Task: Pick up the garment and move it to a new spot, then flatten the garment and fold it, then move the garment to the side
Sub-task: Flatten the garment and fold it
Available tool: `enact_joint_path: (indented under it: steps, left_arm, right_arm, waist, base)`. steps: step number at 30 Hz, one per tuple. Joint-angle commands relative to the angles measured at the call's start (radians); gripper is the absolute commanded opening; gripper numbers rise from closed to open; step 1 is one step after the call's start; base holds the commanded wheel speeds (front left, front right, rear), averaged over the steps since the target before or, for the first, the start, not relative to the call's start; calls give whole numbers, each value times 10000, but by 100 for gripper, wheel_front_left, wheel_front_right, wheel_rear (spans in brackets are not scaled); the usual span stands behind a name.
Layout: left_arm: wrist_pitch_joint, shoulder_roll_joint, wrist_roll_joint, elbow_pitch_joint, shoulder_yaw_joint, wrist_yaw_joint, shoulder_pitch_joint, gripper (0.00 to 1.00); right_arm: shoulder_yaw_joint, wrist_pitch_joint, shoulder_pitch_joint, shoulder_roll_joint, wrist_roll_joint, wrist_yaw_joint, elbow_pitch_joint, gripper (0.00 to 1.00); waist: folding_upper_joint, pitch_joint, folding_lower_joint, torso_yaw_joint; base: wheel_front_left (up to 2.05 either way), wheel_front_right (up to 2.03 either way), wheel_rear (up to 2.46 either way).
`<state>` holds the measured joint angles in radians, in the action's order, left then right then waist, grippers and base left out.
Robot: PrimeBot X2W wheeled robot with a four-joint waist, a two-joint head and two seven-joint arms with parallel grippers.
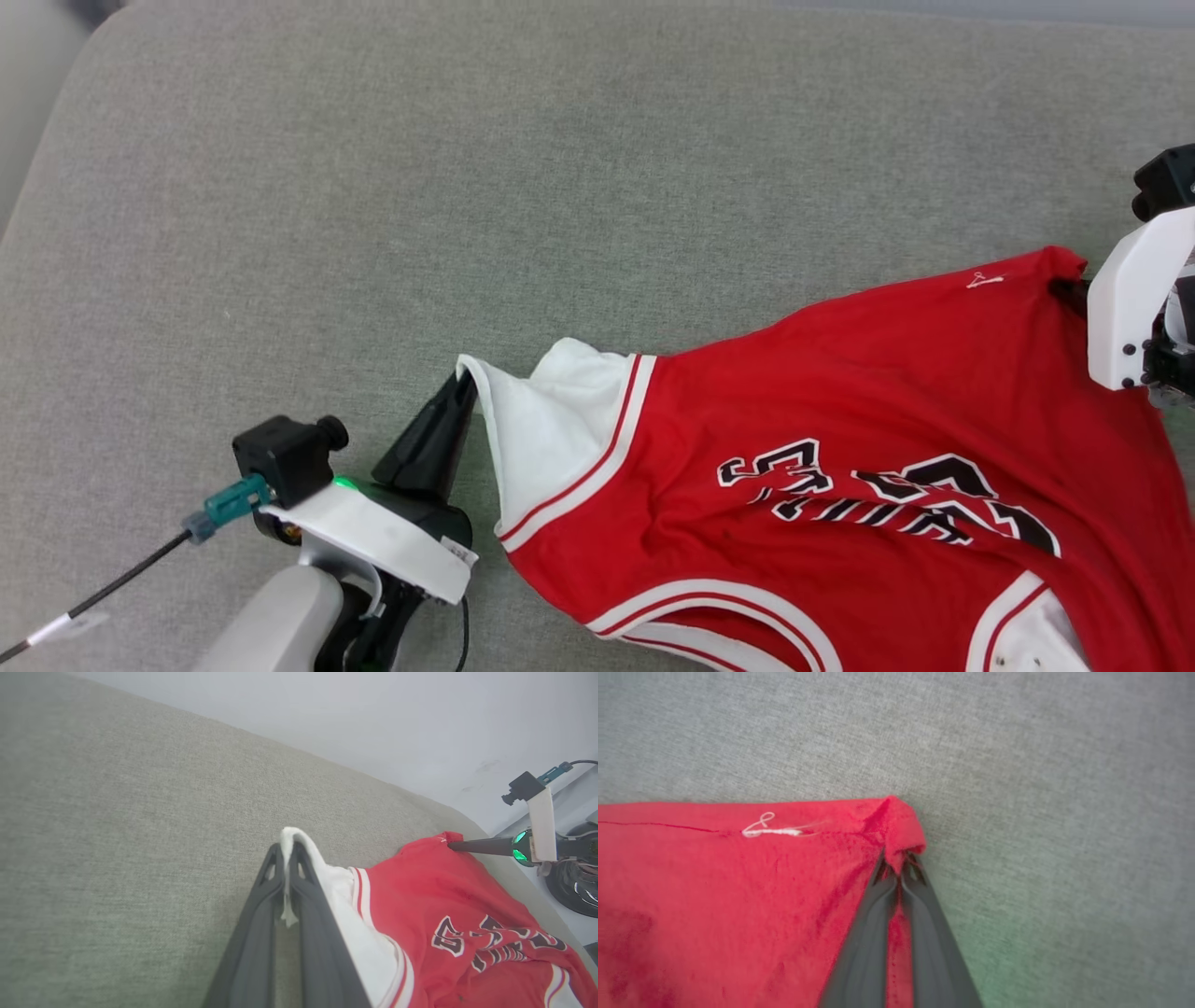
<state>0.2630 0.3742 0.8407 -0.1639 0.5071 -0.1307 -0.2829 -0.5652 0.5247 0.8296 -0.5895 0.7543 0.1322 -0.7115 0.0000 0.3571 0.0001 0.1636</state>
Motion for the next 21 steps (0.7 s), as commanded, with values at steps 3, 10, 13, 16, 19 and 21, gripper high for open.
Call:
enact_joint_path:
  steps: [3,10,13,16,19,21]
  left_arm:
    - [20,318,-88,98,92,4,-453,0]
    - [-22,1414,-18,180,530,4,-2147,0]
    - [-131,1618,101,202,590,4,-2683,0]
    - [-327,1902,177,139,646,4,-3692,0]
    - [-667,2175,136,65,731,4,-4709,0]
    - [-851,2312,179,-35,760,6,-5454,0]
  right_arm:
    - [-139,-293,278,10,256,-24,-68,0]
    - [-64,-821,1154,12,1032,-20,-139,0]
    - [-59,-934,1377,49,1142,-21,-107,0]
    - [-14,-1081,1789,101,1317,-21,-24,0]
    - [-46,-1205,2195,174,1426,-20,55,0]
    - [-69,-1280,2568,202,1415,-21,119,0]
  waist:
    - [0,-368,-1,-171]
    - [0,-1014,-1,-517]
    - [0,-1166,-1,-603]
    - [0,-1348,-1,-733]
    - [0,-1500,-1,-879]
    - [0,-1581,-1,-973]
  base:
    - [0,0,0]
    - [0,0,0]
    - [0,0,0]
    - [0,0,0]
    - [0,0,0]
    - [0,0,0]
